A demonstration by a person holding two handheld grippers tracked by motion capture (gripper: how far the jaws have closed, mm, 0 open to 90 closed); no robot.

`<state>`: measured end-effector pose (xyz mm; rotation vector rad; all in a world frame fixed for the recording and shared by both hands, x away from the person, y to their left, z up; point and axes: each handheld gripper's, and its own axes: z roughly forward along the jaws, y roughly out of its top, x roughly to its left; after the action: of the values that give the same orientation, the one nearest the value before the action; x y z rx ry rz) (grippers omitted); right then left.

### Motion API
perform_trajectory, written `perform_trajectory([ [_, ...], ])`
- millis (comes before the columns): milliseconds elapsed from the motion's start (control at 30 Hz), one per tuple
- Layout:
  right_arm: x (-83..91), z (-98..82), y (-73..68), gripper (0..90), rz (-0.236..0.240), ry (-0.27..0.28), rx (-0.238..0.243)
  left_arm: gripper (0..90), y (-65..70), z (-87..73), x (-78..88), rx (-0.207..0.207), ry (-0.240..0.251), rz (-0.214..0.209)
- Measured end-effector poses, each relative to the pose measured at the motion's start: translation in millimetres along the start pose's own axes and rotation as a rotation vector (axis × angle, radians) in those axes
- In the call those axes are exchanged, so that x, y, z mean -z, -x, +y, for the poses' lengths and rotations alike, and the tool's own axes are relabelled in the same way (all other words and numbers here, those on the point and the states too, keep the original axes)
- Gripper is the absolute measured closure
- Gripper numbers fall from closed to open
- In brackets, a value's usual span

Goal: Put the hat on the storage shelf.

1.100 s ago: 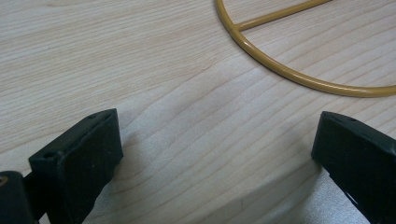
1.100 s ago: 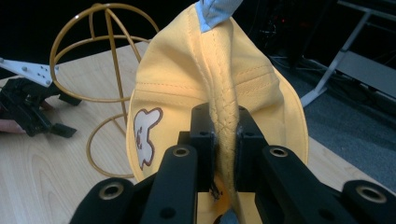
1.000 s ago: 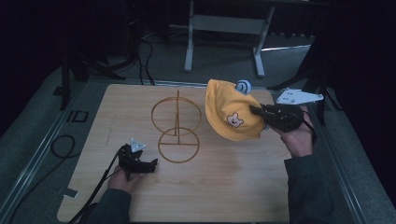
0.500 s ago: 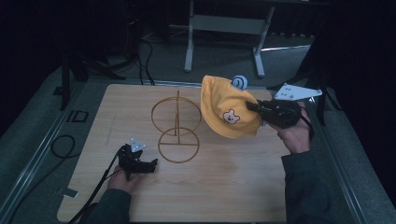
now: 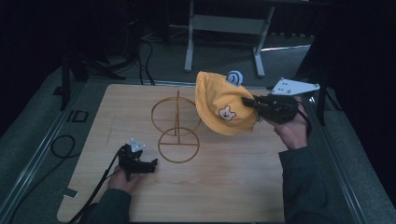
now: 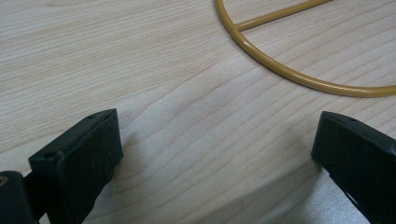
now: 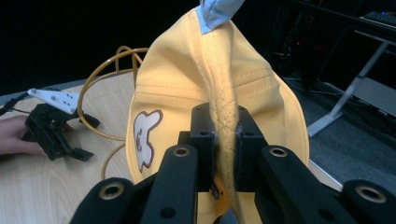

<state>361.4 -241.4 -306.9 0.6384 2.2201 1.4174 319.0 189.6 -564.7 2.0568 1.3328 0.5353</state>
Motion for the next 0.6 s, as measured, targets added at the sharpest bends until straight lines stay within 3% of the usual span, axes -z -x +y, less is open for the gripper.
perform_trajectory([
  [600, -12.7, 16.1, -3.6, 82.0, 0.047, 0.026, 0.02, 1.9, 0.0, 0.0, 0.1, 0.0, -0.001, 0.0],
])
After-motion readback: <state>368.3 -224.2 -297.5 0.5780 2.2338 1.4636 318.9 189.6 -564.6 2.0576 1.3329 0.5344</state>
